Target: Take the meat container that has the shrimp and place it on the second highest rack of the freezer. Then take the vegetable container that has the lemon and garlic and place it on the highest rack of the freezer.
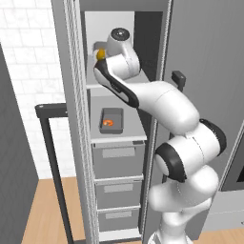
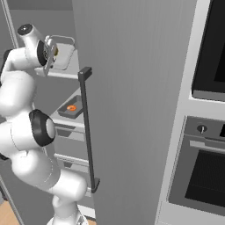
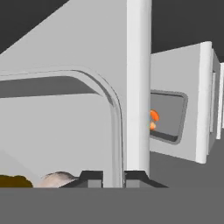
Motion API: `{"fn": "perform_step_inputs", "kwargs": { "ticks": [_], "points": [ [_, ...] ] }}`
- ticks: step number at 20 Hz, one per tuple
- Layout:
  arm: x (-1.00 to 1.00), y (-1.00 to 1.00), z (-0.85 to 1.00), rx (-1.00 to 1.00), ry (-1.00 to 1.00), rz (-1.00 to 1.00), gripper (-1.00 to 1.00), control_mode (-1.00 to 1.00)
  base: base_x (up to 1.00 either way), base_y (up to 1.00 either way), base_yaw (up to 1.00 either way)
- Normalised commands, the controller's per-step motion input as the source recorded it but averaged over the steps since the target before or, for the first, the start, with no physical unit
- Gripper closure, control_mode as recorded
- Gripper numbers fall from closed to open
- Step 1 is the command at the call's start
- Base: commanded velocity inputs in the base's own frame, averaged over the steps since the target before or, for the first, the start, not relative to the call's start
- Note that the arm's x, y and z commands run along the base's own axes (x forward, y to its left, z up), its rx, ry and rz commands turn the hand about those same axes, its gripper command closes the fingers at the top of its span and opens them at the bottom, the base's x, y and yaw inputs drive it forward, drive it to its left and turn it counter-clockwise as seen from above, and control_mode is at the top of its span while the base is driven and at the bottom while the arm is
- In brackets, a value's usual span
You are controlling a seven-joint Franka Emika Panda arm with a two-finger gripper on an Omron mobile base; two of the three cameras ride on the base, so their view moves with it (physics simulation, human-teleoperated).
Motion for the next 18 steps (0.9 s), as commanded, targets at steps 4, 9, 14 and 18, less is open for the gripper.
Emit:
{"fn": "perform_step_inputs", "kwargs": {
  "ticks": [4,9,14,18],
  "points": [
    [0.38,0.05,-0.45,0.09,0.0,-0.09,-1.0,-1.0,0.0,0.0,0.0],
    [0.45,-0.05,-0.27,0.05,0.0,-0.06,-1.0,-1.0,0.0,0.0,0.0],
    [0.3,0.0,0.0,0.0,-0.02,-0.09,-1.0,-1.0,0.0,0.0,0.0],
    [0.02,0.0,0.06,0.0,-0.05,-0.09,-1.0,-1.0,0.0,0.0,0.0]
  ]
}}
